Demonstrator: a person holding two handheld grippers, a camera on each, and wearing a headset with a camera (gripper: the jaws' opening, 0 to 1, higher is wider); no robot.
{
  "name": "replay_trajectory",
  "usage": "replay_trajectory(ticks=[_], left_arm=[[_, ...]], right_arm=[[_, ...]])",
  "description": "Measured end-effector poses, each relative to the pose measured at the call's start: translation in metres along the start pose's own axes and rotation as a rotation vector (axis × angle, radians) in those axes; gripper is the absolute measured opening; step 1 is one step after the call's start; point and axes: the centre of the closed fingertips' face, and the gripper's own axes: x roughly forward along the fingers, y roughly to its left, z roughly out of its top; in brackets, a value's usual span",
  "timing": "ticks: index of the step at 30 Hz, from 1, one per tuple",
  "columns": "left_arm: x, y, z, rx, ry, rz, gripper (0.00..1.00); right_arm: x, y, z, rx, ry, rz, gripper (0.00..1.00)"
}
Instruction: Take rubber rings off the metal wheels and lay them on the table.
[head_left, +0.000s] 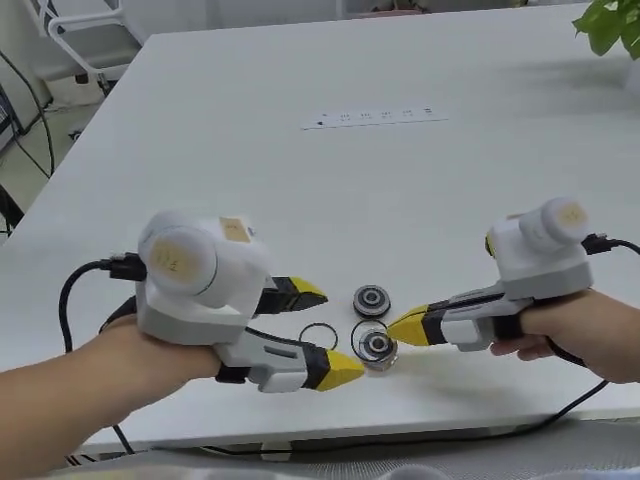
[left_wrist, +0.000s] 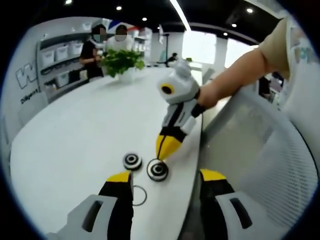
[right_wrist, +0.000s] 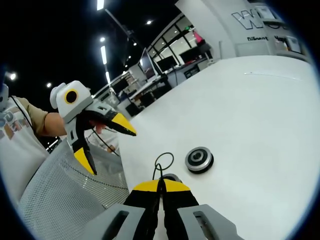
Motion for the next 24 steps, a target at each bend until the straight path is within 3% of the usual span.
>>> replay_trajectory(ticks=[17,24], left_arm=[[-0.037,0.013,-0.011,-0.102,-0.028,0.076,0.63],[-0.048,0.015,-0.015,-0.118,-0.043,0.107,0.66]], right_arm=[[0.003,0.004,0.009,-0.002,-0.004,0.015,0.00],[0.008,0.008,0.017,-0.010,-0.004,0.022,0.00]])
